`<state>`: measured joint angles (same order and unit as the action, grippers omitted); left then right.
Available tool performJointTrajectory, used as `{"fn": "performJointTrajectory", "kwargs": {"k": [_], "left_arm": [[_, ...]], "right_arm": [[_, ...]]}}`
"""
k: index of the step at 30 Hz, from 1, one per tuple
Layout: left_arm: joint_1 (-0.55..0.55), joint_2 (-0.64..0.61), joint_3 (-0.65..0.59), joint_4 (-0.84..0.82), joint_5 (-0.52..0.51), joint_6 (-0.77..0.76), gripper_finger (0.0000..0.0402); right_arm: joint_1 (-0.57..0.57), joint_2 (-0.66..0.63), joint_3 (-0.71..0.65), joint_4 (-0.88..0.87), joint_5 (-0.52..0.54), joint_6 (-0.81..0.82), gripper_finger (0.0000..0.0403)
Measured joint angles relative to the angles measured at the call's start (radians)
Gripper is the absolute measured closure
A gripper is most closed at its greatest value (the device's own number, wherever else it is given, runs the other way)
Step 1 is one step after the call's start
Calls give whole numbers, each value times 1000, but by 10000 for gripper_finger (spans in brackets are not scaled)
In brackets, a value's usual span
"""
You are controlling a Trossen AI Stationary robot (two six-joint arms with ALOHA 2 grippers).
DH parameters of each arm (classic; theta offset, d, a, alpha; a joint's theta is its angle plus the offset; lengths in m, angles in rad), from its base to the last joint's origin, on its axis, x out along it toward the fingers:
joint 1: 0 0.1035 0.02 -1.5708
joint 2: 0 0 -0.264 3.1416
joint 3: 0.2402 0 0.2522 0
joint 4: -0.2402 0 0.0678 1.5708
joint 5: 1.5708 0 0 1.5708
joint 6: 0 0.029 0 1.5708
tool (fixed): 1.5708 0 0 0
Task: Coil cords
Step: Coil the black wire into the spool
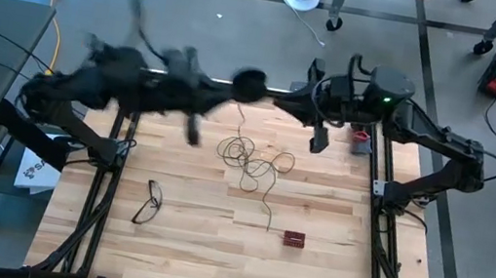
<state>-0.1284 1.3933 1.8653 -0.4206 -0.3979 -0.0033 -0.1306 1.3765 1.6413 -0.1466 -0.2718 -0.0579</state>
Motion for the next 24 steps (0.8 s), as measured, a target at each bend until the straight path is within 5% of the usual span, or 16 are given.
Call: {"fn": "performJointTrajectory", "kwargs": {"k": [9, 18, 24], "left_arm": [[26, -61, 0, 70, 110, -306, 401], [26, -67, 3, 163, 172, -388, 401], [21, -74, 5, 198, 171, -391, 401]], "right_arm": [[26, 50, 1, -72, 106, 16, 205], [37, 218, 0, 232, -77, 144, 201], [42, 247, 1, 272, -29, 140, 204]]}}
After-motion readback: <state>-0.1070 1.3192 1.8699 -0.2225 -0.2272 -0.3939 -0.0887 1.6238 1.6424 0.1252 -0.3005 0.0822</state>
